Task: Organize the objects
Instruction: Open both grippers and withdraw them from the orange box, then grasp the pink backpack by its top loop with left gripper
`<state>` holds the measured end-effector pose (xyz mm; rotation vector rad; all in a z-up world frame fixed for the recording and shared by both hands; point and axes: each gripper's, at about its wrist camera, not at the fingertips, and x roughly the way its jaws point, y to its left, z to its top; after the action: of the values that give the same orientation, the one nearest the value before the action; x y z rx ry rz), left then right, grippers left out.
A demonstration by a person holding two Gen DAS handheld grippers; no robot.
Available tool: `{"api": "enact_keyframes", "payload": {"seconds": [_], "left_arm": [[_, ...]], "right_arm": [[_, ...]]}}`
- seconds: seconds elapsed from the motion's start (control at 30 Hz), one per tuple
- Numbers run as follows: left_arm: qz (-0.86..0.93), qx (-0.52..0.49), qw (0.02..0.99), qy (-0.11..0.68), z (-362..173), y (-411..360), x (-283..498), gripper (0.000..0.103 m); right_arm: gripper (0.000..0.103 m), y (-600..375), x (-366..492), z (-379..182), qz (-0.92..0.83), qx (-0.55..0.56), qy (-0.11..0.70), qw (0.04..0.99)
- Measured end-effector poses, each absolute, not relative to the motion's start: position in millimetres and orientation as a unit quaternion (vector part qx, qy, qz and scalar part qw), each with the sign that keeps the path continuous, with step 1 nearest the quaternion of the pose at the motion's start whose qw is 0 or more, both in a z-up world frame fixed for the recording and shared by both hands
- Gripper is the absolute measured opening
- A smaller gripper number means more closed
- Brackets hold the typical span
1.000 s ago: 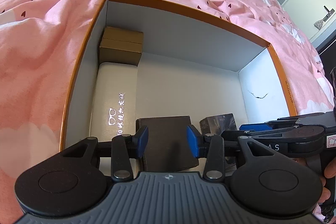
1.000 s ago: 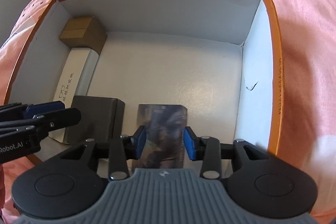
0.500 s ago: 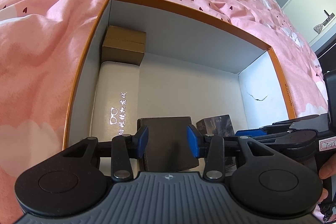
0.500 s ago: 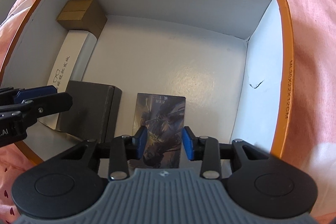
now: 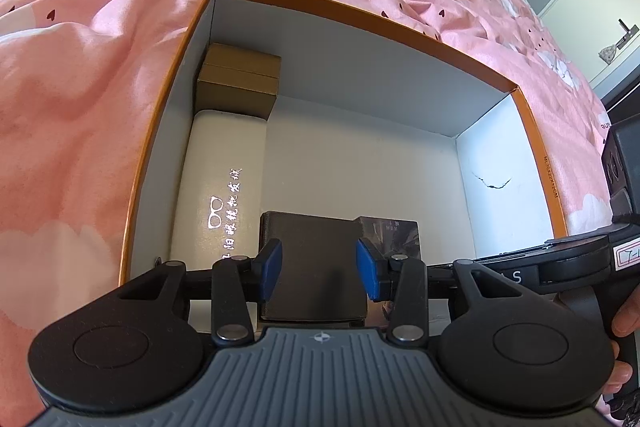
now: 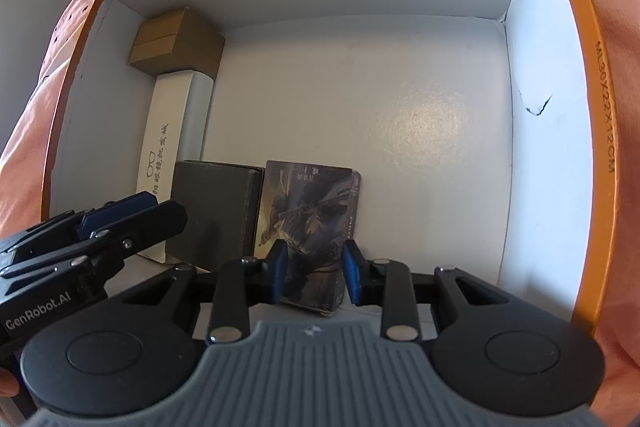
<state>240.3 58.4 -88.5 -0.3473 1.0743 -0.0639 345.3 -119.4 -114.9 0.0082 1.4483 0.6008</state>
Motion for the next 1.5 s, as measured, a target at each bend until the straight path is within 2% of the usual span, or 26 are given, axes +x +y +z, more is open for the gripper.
{"api": "enact_keyframes", "payload": {"seconds": [0.17,0.3,0.53,0.77,1.13,1.5], "left_arm": [[-0.037,-0.160,0.854,0.494,-80.1,54.2,235.1,0.048],[-0.046,-0.155,0.868,0.470,-60.4,47.8,222.7,0.048],[-0.054,-0.139,0.890,0.432,-31.8,35.1,190.2,0.051],[-0.062,-0.132,0.893,0.427,-22.5,29.1,157.7,0.051],[-0.048,-0.162,0.855,0.490,-58.4,48.1,117.5,0.051],[-0.047,-0.163,0.810,0.561,-95.0,50.6,108.5,0.051]], "right_arm": [[0.031,-104.7,318.6,-102.7,0.282,-0.036,0.627,0.725],[0.035,-105.5,302.6,-76.8,0.298,-0.066,0.566,0.765],[0.035,-119.2,256.9,-27.8,0.339,-0.084,0.455,0.820],[0.035,-134.0,212.2,-10.2,0.370,-0.070,0.397,0.837],[0.035,-140.2,161.1,-40.7,0.375,-0.121,0.419,0.818],[0.035,-115.3,144.1,-66.1,0.429,-0.183,0.438,0.768]]}}
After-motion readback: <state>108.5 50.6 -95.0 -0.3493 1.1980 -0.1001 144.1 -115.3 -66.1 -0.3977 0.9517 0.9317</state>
